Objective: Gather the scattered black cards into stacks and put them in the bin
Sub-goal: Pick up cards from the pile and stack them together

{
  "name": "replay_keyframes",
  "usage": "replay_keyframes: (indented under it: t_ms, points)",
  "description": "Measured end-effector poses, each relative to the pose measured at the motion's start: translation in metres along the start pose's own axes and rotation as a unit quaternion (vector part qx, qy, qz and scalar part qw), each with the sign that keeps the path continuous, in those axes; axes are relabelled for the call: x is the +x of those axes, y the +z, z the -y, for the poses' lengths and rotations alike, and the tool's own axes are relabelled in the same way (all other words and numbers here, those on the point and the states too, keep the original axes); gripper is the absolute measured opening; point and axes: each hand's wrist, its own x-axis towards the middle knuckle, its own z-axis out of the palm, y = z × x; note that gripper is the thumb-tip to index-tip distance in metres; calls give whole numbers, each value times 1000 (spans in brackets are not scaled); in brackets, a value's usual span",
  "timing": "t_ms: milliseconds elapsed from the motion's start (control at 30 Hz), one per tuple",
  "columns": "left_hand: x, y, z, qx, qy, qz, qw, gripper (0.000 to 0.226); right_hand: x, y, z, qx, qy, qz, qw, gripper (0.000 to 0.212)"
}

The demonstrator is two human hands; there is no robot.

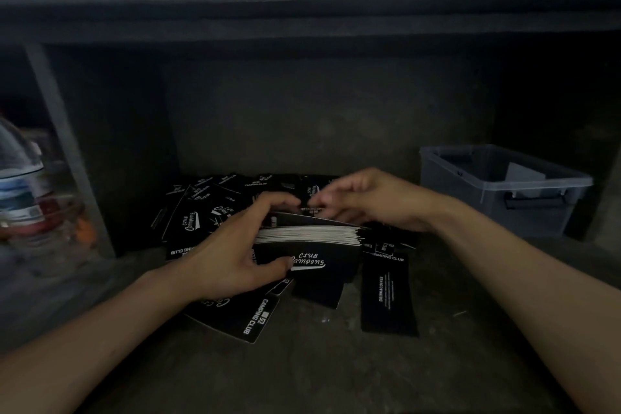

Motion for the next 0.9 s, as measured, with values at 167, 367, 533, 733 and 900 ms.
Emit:
replay_keyframes:
  t_ms: [167, 367, 533, 733, 900]
  points:
    - [0, 1, 0, 37, 22, 0, 999, 45, -2, -36, -15, -252, 52, -229, 939, 18]
    - [-1, 1, -1, 34, -7, -5, 999, 29, 3, -31, -38, -386, 290, -177, 858, 57]
    - [0, 1, -1, 30, -26, 2, 999, 35, 2, -37, -28, -363, 300, -263, 842, 37]
    - [-2, 1, 5, 64, -27, -5, 998, 90, -15, -38, 0, -208, 17, -281, 937, 15]
    - [-1, 1, 0, 22, -14, 8, 1000, 79, -9, -4, 1, -45, 39, 40, 997, 20]
